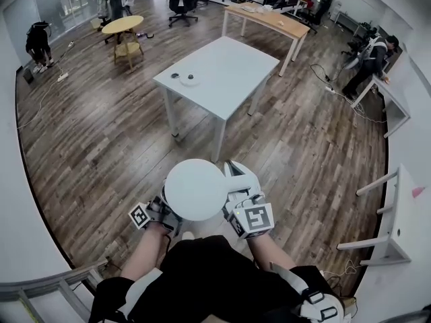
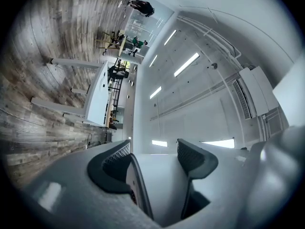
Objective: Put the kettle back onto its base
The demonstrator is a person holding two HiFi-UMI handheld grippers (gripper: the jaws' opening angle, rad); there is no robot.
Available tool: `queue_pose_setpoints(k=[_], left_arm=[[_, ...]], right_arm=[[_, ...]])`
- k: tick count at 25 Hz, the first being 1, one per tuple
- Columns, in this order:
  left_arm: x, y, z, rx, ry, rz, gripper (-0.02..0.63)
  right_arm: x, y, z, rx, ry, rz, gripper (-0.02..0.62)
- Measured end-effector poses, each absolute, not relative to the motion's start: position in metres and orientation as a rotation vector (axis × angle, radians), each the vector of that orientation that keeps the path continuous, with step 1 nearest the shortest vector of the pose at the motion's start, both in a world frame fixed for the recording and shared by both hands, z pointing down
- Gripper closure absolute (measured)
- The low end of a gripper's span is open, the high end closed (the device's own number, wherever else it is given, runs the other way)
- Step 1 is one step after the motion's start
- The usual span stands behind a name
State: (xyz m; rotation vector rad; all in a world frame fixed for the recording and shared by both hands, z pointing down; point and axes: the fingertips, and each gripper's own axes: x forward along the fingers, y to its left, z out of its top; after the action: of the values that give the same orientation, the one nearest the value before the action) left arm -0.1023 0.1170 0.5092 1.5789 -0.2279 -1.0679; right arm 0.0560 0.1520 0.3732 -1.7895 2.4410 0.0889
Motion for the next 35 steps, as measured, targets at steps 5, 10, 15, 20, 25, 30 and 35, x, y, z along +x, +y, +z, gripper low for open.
queue_pose_setpoints(k=[5, 10, 15, 20, 25, 30, 35], left_arm=[[-0.124, 0.082, 0.510, 1.580, -0.222, -1.058, 0.302], [-0.138, 0.058, 0.514, 1.577, -0.205, -1.046, 0.302], [-0.145, 0.043, 0.521, 1.555, -0.205, -1.054, 0.302], [-0.148, 0.025, 0.527, 1.546, -0.214, -1.067, 0.302], [-0.145, -0.003, 0.530, 1.554, -0.238, -1.086, 0.302], [-0.137, -0.046, 0.526, 1.573, -0.261, -1.105, 0.302], [-0.121, -0.093, 0.518, 1.594, -0.270, -1.124, 0.302]], right_arm=[[0.033, 0.119, 0.371, -1.795, 2.433, 0.092, 0.591], [0.020, 0.099, 0.374, -1.847, 2.415, 0.078, 0.591], [0.012, 0.080, 0.377, -1.865, 2.440, 0.069, 0.589], [0.006, 0.059, 0.384, -1.822, 2.469, 0.075, 0.591], [0.010, 0.027, 0.387, -1.772, 2.488, 0.091, 0.591], [0.020, -0.018, 0.384, -1.724, 2.496, 0.094, 0.591], [0.040, -0.065, 0.380, -1.694, 2.484, 0.104, 0.591]])
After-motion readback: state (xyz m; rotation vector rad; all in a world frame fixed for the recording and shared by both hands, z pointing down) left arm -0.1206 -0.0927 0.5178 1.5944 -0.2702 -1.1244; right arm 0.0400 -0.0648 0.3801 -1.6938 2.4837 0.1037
